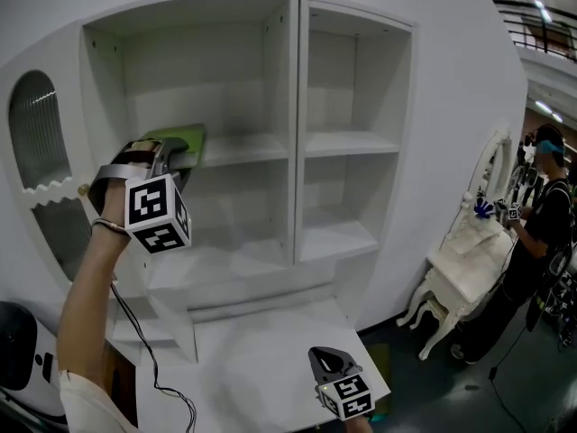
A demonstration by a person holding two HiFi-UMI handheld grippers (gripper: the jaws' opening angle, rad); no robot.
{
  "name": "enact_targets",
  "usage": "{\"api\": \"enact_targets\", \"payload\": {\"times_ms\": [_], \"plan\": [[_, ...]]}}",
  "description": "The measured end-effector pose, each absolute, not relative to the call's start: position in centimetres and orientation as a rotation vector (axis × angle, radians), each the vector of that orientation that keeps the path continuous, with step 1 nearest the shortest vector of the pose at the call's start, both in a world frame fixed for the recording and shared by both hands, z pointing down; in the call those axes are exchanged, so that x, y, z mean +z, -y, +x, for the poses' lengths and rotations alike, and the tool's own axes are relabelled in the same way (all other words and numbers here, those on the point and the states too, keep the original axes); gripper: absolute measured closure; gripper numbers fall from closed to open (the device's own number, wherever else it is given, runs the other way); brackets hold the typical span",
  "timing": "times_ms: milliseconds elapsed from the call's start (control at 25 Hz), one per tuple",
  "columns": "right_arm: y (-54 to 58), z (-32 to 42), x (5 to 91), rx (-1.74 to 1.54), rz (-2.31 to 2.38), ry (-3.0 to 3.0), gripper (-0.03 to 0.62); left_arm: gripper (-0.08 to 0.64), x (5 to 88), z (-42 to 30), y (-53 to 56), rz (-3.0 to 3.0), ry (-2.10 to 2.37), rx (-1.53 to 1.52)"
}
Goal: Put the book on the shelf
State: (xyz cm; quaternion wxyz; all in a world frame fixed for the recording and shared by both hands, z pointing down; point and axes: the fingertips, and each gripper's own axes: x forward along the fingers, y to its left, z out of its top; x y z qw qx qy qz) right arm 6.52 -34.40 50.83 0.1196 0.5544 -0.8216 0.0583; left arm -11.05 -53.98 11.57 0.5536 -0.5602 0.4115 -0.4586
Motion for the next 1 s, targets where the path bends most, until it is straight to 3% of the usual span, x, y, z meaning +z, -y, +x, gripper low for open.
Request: {"api": "enact_targets", "payload": {"times_ms": [200, 400, 760, 1000], "plan": [[33.8, 6.5, 50.9, 0.173, 1.622, 2.397, 0.580, 0.406, 11.4, -11.1, 53.7, -1.267, -0.982, -1.055], [33.3, 6.6, 50.5, 0.168, 1.624, 2.404, 0.578, 0.287, 11.3, -10.7, 53.0, -1.216, -0.974, -1.033], [32.3, 6.6, 50.5, 0.162, 1.612, 2.413, 0.578, 0.288, 11.1, -10.5, 51.4, -1.228, -1.003, -0.980], [31.7, 6.8, 50.4, 0.153, 1.599, 2.422, 0.578, 0.341, 10.6, -9.9, 48.9, -1.250, -1.039, -0.853]]}}
